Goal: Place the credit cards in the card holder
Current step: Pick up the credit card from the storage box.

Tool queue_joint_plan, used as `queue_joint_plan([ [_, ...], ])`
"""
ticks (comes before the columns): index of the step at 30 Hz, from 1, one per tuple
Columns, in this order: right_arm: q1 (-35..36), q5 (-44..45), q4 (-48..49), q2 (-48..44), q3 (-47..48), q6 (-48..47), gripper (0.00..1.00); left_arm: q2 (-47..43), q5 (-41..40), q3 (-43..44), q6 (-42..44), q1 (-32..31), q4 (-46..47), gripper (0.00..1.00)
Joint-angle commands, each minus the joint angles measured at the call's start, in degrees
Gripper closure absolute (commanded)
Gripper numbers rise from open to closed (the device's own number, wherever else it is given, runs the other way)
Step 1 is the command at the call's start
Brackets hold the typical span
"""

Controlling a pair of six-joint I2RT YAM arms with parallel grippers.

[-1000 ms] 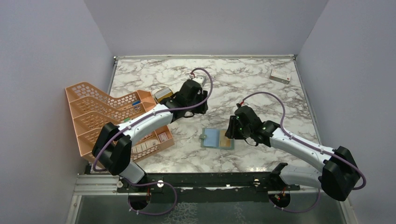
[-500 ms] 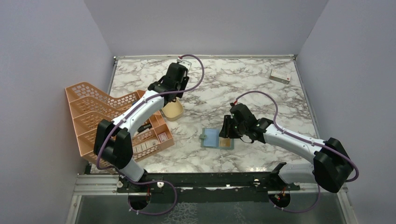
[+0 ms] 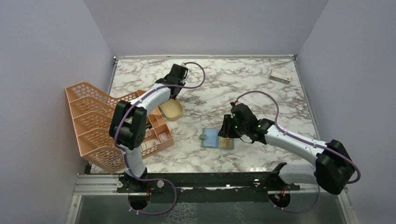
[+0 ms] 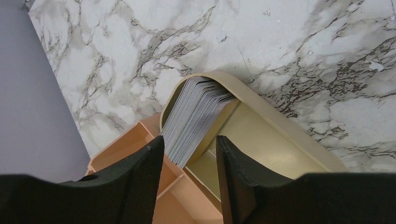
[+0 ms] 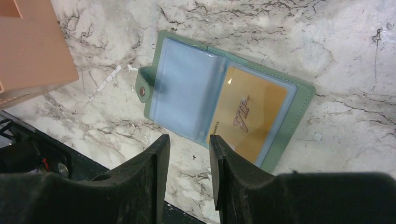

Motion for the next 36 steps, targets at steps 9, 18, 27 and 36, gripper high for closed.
queue_joint_plan([
  [9,0.3,0.9,0.1,-2.3,-0.2,0.2,0.63,3.7,-1.1,1.3,4.3,0.5,2.5,0.51],
  [18,0.4,1.5,-0.5,-2.6,-0.1,0.5,0.63,5.6,-3.4,2.3,4.8,0.5,2.5,0.52],
  [27,0.4,3.1,-1.8,-4.6,-0.8,0.7,0.63,7.5,-6.0,3.8,5.9,0.4,2.4,0.58],
  [36,0.3,2.8,-1.1,-4.7,-1.4,0.7,0.64,8.5,-8.1,4.7,5.7,0.0,1.1,0.65],
])
